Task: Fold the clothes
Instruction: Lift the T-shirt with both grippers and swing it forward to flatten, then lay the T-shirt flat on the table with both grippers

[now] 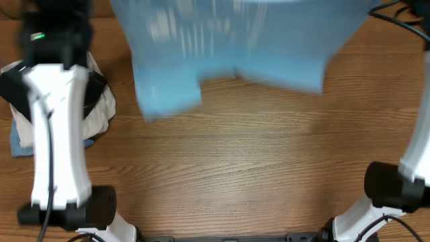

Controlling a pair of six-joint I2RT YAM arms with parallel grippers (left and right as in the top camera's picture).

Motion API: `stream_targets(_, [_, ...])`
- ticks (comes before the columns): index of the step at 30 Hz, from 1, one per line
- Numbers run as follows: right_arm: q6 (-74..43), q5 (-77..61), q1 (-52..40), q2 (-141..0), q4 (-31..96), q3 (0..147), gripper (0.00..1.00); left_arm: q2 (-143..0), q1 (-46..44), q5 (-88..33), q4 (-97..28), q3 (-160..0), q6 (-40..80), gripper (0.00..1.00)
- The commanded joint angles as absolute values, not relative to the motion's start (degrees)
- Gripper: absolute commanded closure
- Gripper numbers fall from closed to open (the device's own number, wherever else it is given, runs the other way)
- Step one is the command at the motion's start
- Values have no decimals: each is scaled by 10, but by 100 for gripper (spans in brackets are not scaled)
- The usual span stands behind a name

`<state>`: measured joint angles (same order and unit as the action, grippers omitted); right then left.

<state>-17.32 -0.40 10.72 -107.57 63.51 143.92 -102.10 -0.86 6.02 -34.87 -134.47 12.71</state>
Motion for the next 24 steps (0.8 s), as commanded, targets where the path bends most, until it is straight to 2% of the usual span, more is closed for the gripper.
stream_targets(1, [-158,15,106,-1032,702,1513,96,-985,-4,42,-475,-1456,95,96])
stream_targets(8, [-148,29,106,-1045,876,1462,96,-1013,-10,4,-826,-1438,158,96])
stream_targets(11, [-132,35,106,-1054,923,1397,96,-1047,-10,1,-915,-1386,168,96])
stream_targets(16, [-130,56,109,-1058,926,1231,96,-1101,-12,-62,-943,-1263,149,96])
stream_targets(24, [-131,55,136,-1058,879,1006,96,-1124,-32,-62,-927,-1046,138,96])
